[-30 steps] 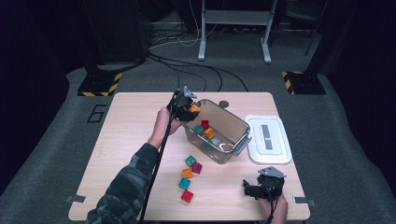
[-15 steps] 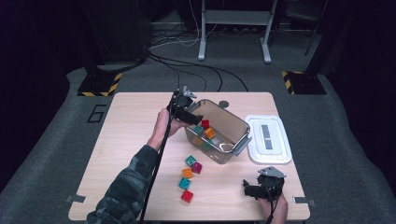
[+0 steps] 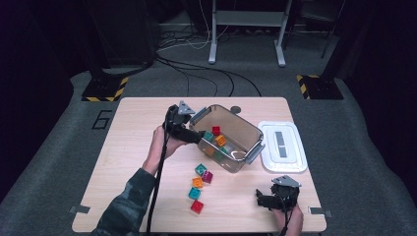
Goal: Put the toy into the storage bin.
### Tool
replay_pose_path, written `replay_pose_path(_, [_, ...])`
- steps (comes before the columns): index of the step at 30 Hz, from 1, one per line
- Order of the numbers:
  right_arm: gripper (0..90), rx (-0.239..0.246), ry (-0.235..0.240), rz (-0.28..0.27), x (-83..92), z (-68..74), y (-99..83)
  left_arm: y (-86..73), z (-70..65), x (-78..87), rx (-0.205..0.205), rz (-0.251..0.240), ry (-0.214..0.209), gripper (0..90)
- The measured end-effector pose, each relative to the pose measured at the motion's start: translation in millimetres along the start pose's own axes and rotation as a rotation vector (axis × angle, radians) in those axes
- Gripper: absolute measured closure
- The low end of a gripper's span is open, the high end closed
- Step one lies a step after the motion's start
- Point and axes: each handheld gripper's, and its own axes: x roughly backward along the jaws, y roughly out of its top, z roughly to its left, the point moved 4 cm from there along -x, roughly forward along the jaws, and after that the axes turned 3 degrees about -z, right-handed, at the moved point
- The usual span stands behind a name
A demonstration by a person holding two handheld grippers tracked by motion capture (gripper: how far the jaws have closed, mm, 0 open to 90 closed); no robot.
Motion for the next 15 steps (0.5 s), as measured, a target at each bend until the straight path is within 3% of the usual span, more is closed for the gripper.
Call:
replay_pose_path(8, [1.0, 0.000, -0.001, 0.000, 0.0, -0.1, 0.0, -38.0, 0.7, 8.2, 0.035, 0.026, 0.015, 5.3])
replay_pose_path(15, [1.0, -0.001, -0.002, -0.001, -0.1, -0.1, 0.0, -70.5, -8.2, 1.5, 0.064, 0.063, -0.017, 4.3])
